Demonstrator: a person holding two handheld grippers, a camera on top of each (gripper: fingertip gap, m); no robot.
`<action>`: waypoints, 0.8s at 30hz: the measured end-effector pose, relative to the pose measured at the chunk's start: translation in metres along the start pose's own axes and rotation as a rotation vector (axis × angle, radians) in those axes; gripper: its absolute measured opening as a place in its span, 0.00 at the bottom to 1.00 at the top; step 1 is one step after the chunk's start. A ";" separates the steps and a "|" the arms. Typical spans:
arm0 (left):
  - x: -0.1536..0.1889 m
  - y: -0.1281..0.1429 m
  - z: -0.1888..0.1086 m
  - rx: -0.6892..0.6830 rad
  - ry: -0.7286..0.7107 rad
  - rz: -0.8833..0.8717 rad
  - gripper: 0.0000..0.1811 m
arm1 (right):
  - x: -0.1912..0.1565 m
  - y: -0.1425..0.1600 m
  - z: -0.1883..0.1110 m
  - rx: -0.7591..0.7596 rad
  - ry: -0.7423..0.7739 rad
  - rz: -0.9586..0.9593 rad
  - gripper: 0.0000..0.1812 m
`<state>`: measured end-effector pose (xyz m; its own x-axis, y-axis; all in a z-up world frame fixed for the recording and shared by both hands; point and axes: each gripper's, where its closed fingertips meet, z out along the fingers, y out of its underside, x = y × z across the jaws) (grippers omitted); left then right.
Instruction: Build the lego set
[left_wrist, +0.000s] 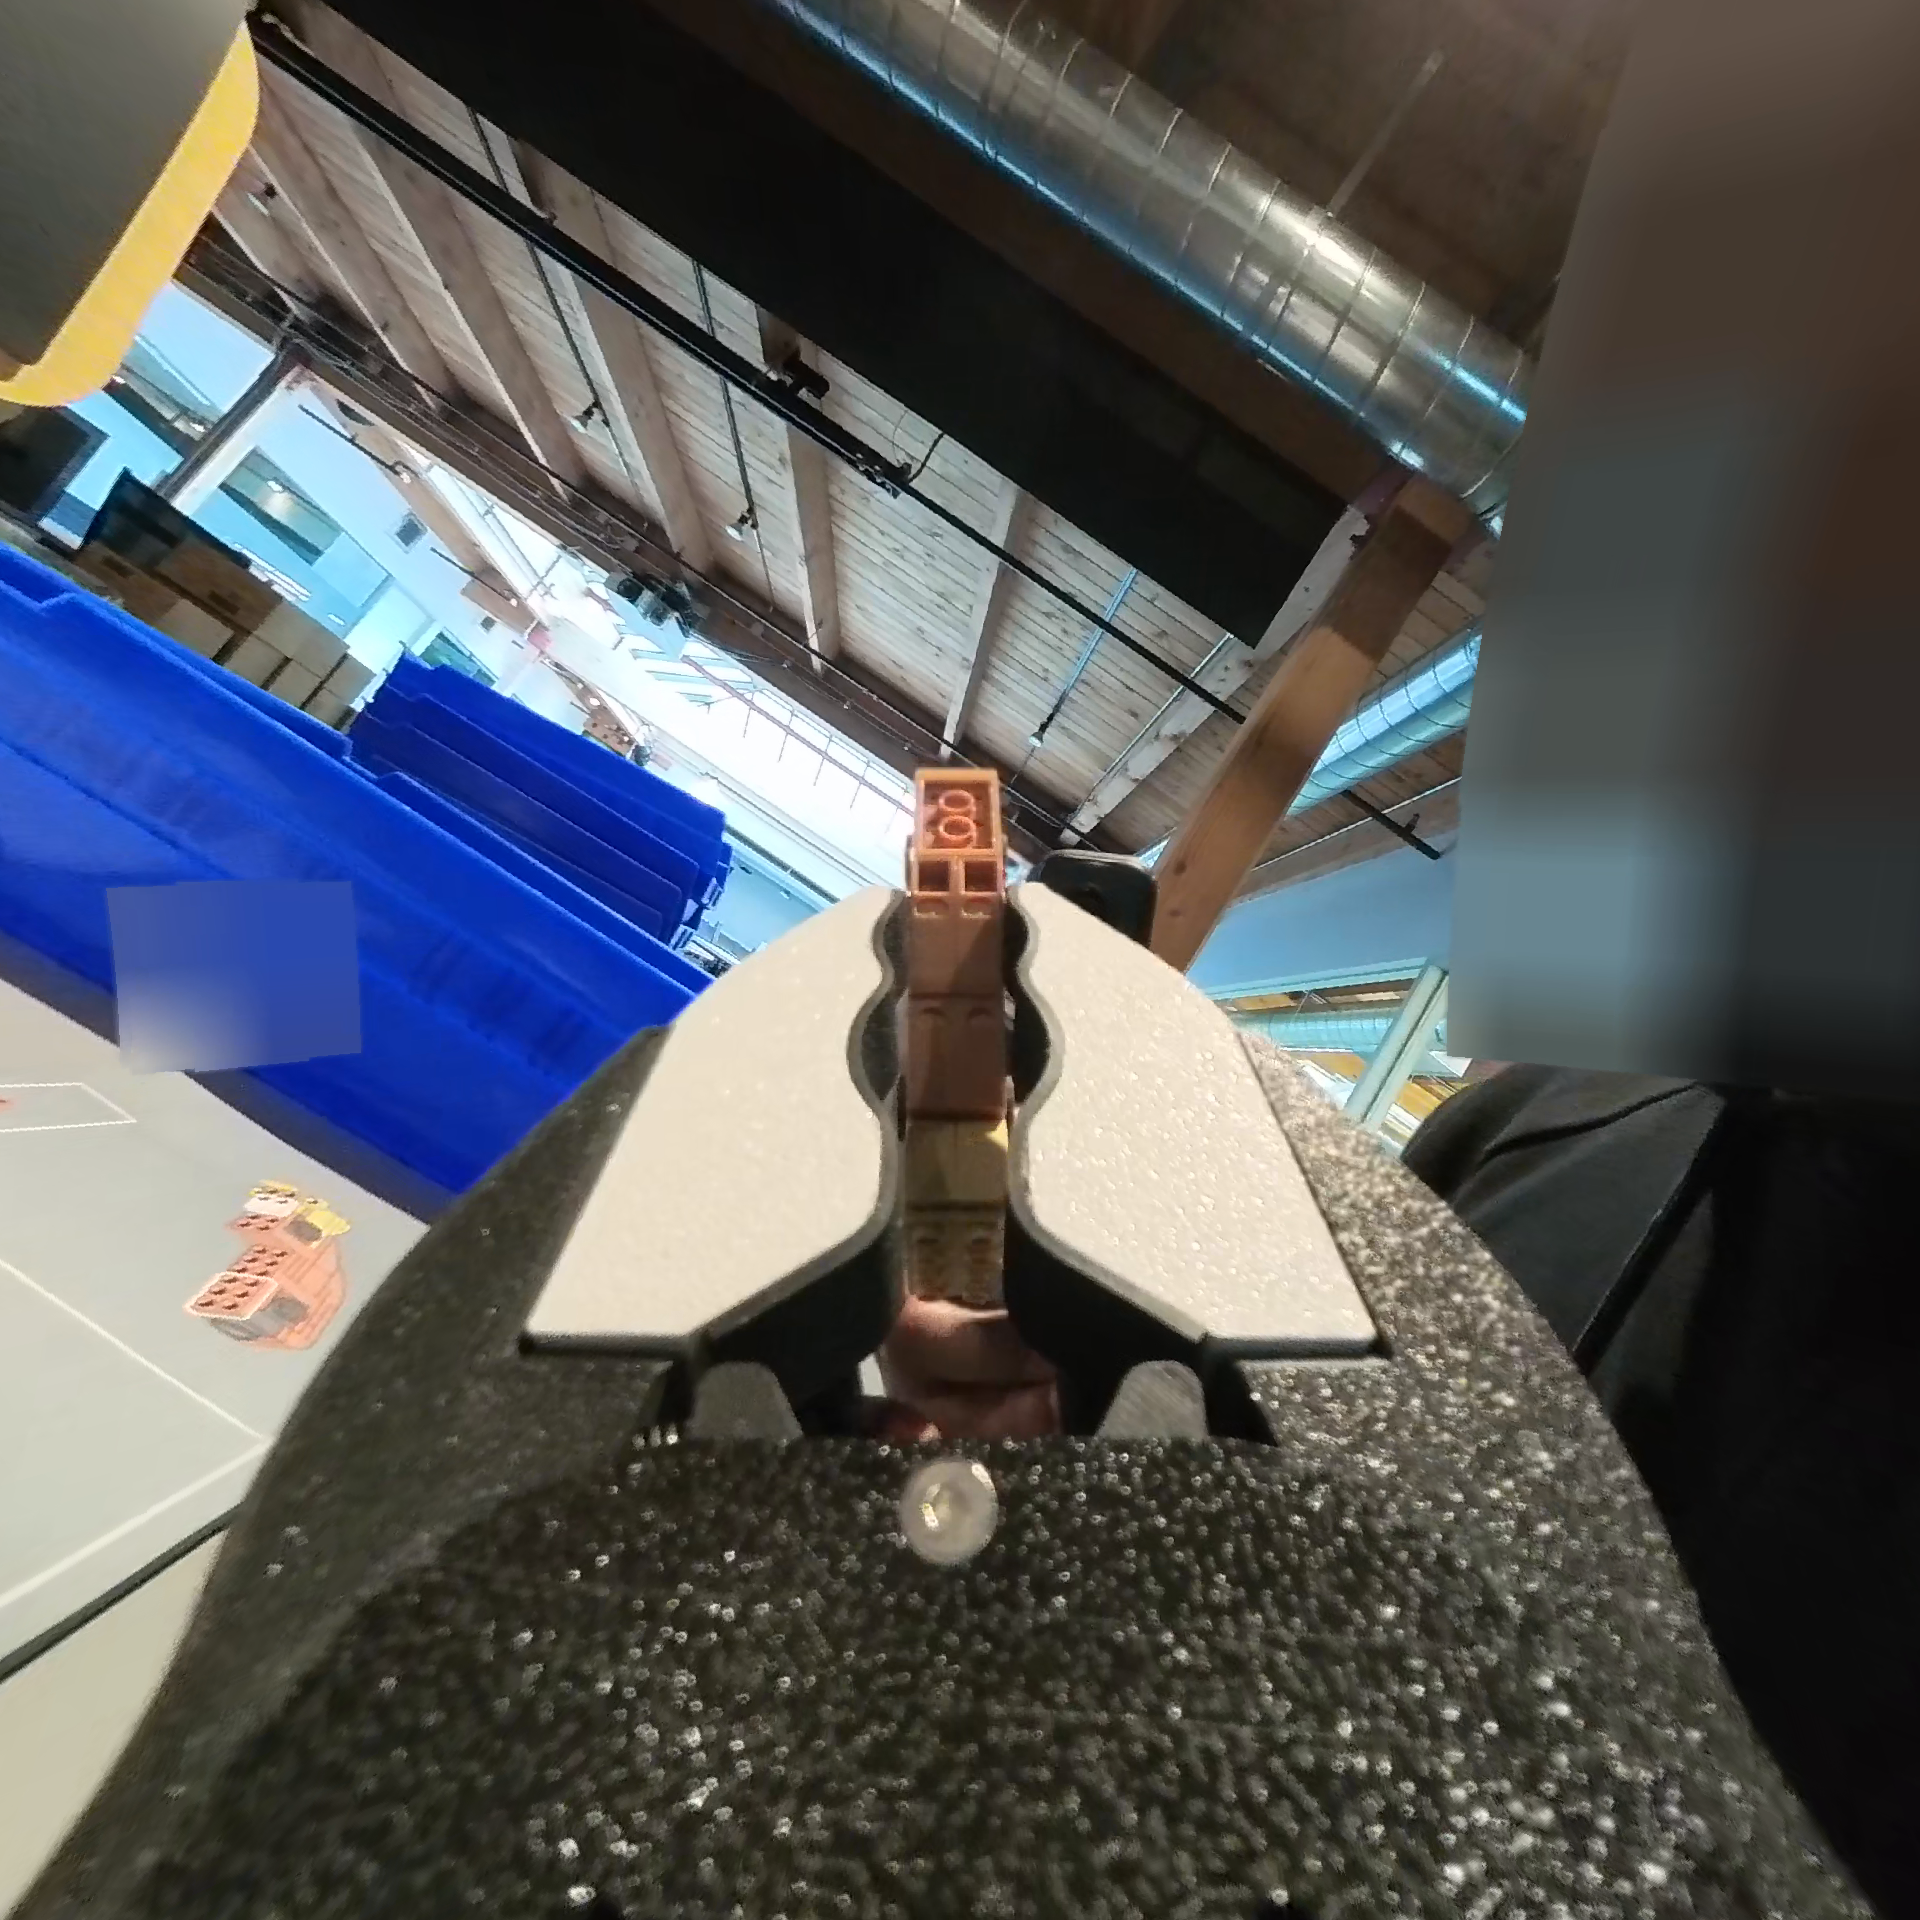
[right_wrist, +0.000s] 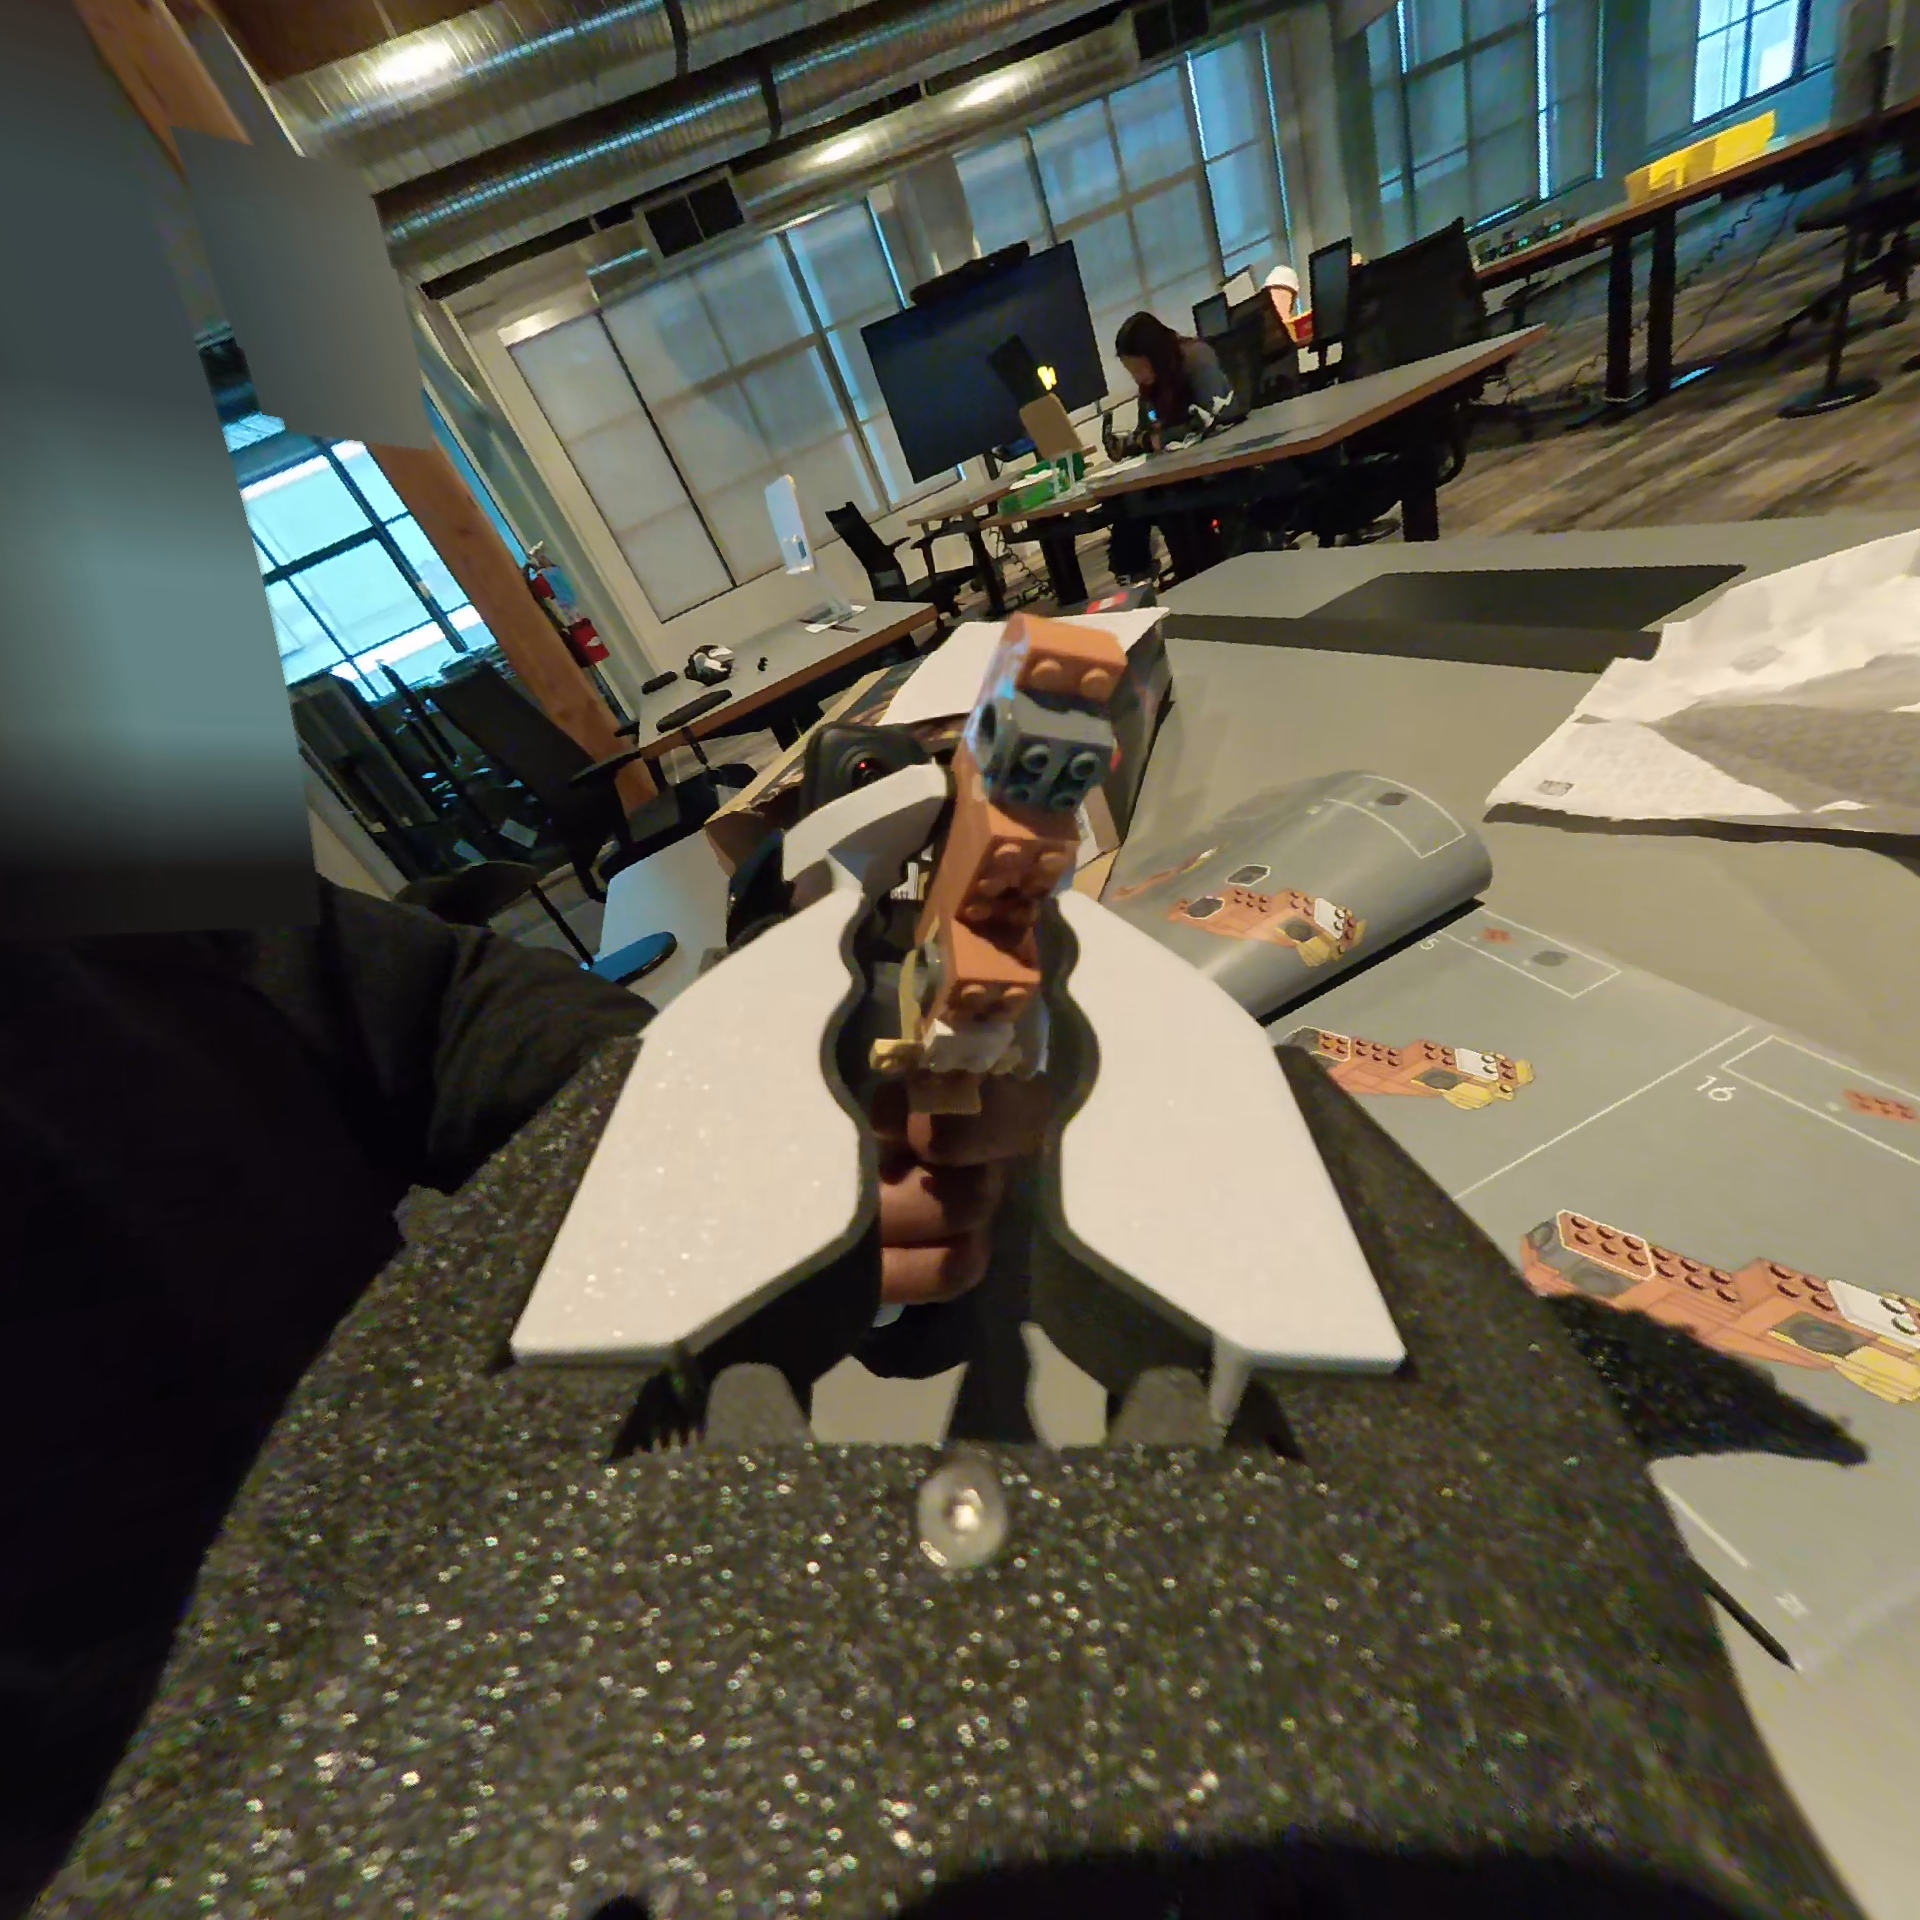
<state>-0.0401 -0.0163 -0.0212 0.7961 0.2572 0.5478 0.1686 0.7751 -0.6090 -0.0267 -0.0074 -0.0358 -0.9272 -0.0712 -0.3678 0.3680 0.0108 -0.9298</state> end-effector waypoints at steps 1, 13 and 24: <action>0.001 0.000 0.000 0.001 0.007 -0.001 0.09 | 0.000 0.001 0.001 -0.007 0.002 -0.003 0.17; 0.007 0.007 0.002 -0.027 0.043 -0.014 0.09 | 0.000 0.009 0.003 -0.073 0.031 -0.061 0.11; 0.000 0.027 -0.014 -0.427 0.010 0.351 0.19 | 0.028 0.060 -0.045 -0.839 0.147 -0.566 0.10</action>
<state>-0.0277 -0.0035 -0.0458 0.8521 0.4510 0.2658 0.1114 0.3399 -0.9339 -0.0341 0.0358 -0.1028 -0.9700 -0.1602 0.1829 -0.2419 0.7129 -0.6582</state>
